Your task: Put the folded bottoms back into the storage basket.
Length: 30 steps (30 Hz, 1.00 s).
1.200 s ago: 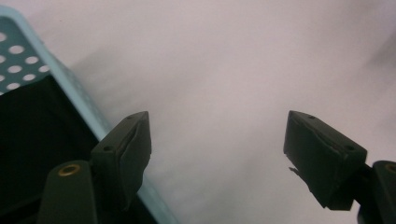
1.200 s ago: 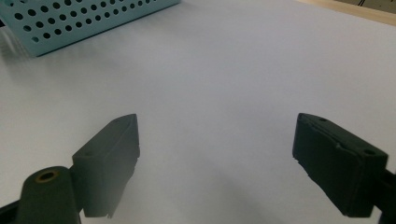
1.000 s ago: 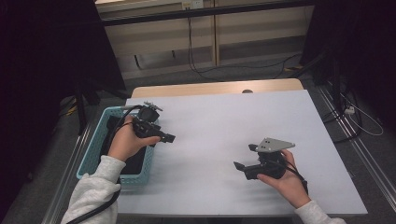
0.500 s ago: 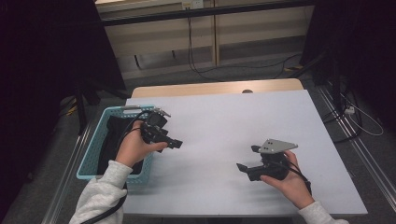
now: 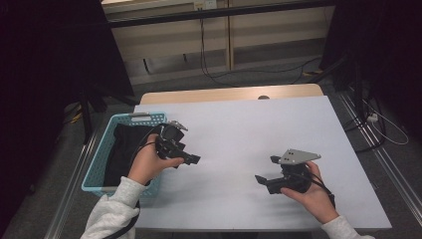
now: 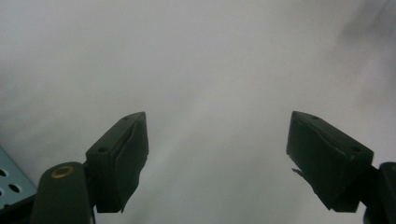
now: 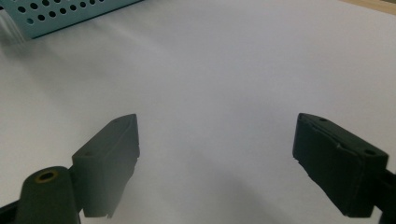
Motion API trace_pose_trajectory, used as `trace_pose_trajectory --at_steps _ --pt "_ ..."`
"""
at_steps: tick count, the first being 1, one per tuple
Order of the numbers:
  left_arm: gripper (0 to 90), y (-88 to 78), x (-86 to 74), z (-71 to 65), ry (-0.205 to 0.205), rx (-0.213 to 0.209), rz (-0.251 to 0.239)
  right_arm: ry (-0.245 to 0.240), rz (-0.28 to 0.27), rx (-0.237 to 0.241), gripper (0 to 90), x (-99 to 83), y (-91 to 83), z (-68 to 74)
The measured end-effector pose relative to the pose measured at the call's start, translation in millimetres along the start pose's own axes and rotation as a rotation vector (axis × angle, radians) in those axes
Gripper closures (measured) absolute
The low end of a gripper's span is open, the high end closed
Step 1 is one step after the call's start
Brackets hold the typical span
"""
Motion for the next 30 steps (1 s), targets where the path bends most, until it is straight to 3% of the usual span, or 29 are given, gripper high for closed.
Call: trace_pose_trajectory --at_steps 30 --pt "20.1 17.8 -23.2 -17.5 -0.011 -0.055 -0.028 0.009 0.021 -0.016 14.3 -14.4 -20.4 -14.1"
Point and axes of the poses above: each handheld gripper's, and its own axes: y roughly forward along the jaws, x roughly out of its top, z roughly to its left, the point moved 7 cm from there along y, roughly forward along the jaws, and after that the axes turned 6 degrees about -z, right-handed, at the moved point
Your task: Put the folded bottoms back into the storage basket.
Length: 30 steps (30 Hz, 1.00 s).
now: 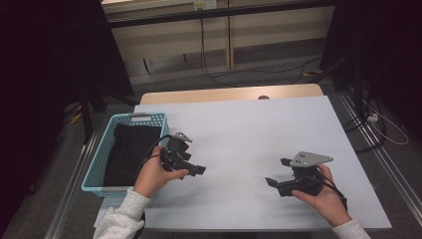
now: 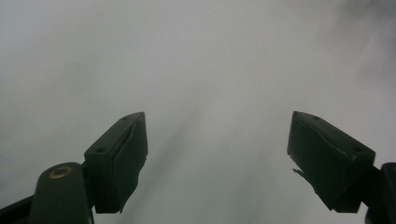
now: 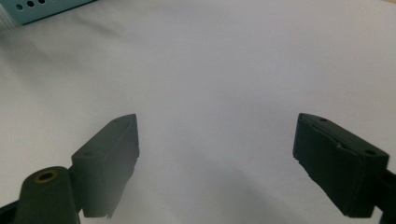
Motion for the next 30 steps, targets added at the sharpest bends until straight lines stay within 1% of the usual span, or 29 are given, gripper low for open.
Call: trace_pose_trajectory --at_steps 6,8,10,14,15,16,18,19,20,24,26,30 --pt "20.0 1.1 -6.3 -0.8 -0.012 -0.003 -0.01 0.004 0.006 -0.002 14.3 -3.0 -3.2 -2.2" --pt "20.0 0.8 -8.1 -0.5 -0.008 -0.003 -0.011 0.003 0.011 0.0 14.3 -4.4 -3.9 -2.2" --pt "20.0 0.4 -9.4 -0.1 -0.013 -0.001 -0.016 0.002 0.013 -0.002 14.3 -5.3 -4.3 -2.5" --pt "19.9 -0.3 -12.3 -0.7 -0.013 -0.008 -0.026 -0.001 0.017 -0.001 14.3 -6.7 -5.8 -3.3" --pt "19.9 -0.1 -13.4 -1.1 -0.022 -0.009 -0.031 0.003 0.016 0.0 14.3 -7.0 -6.1 -3.3" --pt "19.8 -0.4 -14.3 -0.8 -0.016 -0.01 -0.028 0.004 0.018 0.0 14.3 -7.6 -6.8 -3.7" --pt "19.8 0.1 -15.8 -1.9 -0.026 -0.012 -0.036 0.004 0.021 -0.001 14.3 -8.6 -7.7 -4.1" --pt "19.7 -0.3 -16.9 -1.6 -0.017 -0.016 -0.032 0.005 0.022 -0.002 14.3 -9.1 -8.1 -4.4" --pt "19.7 0.1 -17.4 -1.9 -0.026 -0.016 -0.04 0.002 0.022 -0.003 14.3 -9.7 -8.5 -4.8" --pt "19.0 0.8 -20.9 -1.0 -0.023 -0.018 -0.036 0.003 0.026 -0.004 14.3 -11.6 -10.0 -5.4" --pt "18.9 1.4 -22.5 -0.9 -0.032 -0.016 -0.044 0.002 0.026 -0.004 14.2 -11.9 -11.1 -5.7" --pt "18.7 1.6 -26.7 0.9 -0.04 -0.016 -0.042 0.006 0.024 -0.007 14.2 -12.7 -13.7 -7.1"
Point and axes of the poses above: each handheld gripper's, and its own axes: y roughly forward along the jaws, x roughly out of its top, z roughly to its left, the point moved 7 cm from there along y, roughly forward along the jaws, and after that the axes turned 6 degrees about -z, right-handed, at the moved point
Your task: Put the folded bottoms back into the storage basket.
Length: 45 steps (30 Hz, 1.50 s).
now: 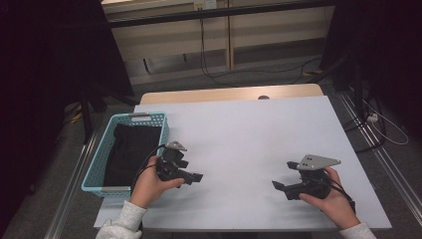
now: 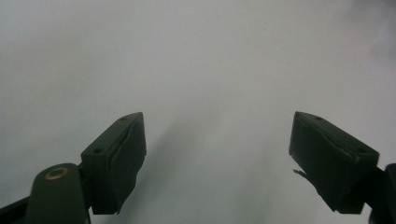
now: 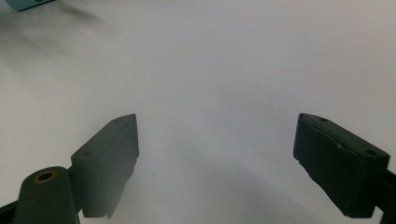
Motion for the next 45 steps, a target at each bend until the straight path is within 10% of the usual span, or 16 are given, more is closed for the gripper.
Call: trace_pose_trajectory --at_steps 45 --pt "13.8 -8.2 -21.4 -3.8 0.031 -0.016 -0.054 0.003 0.008 -0.004 14.2 -8.6 -9.6 -2.6"
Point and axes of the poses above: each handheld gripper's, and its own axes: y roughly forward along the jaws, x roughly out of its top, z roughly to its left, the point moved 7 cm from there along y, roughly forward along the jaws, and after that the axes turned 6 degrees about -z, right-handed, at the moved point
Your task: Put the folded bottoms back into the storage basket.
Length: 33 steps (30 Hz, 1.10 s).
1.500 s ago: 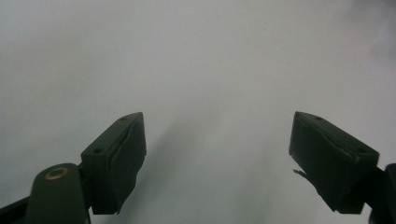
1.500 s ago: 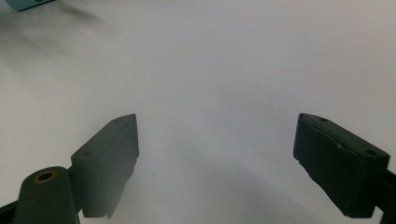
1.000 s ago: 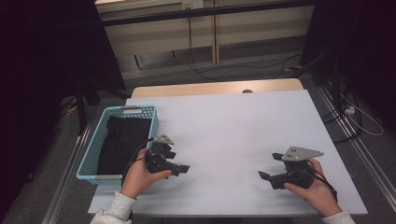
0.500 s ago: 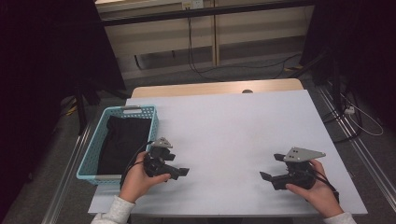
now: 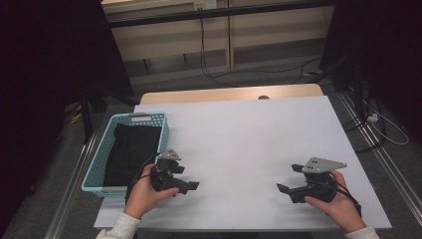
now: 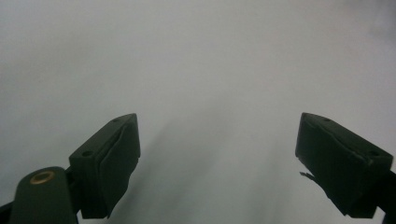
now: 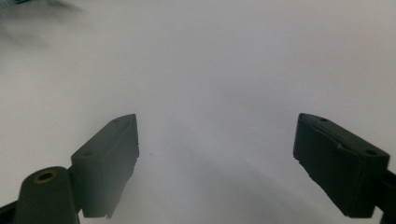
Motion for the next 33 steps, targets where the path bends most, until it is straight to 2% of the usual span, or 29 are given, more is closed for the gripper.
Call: trace_pose_trajectory --at_steps 14,20,33 --pt "12.6 -0.8 -2.6 -3.2 0.012 -0.002 -0.01 -0.003 0.008 0.001 14.1 -1.0 0.4 0.4" --pt "11.5 -2.0 -3.4 -4.2 0.006 -0.013 -0.019 -0.007 0.008 0.002 14.2 -1.2 0.4 0.6" --pt "11.2 -4.6 -7.2 -5.6 0.009 -0.008 -0.025 -0.009 0.012 0.007 14.1 -1.7 0.5 1.9"
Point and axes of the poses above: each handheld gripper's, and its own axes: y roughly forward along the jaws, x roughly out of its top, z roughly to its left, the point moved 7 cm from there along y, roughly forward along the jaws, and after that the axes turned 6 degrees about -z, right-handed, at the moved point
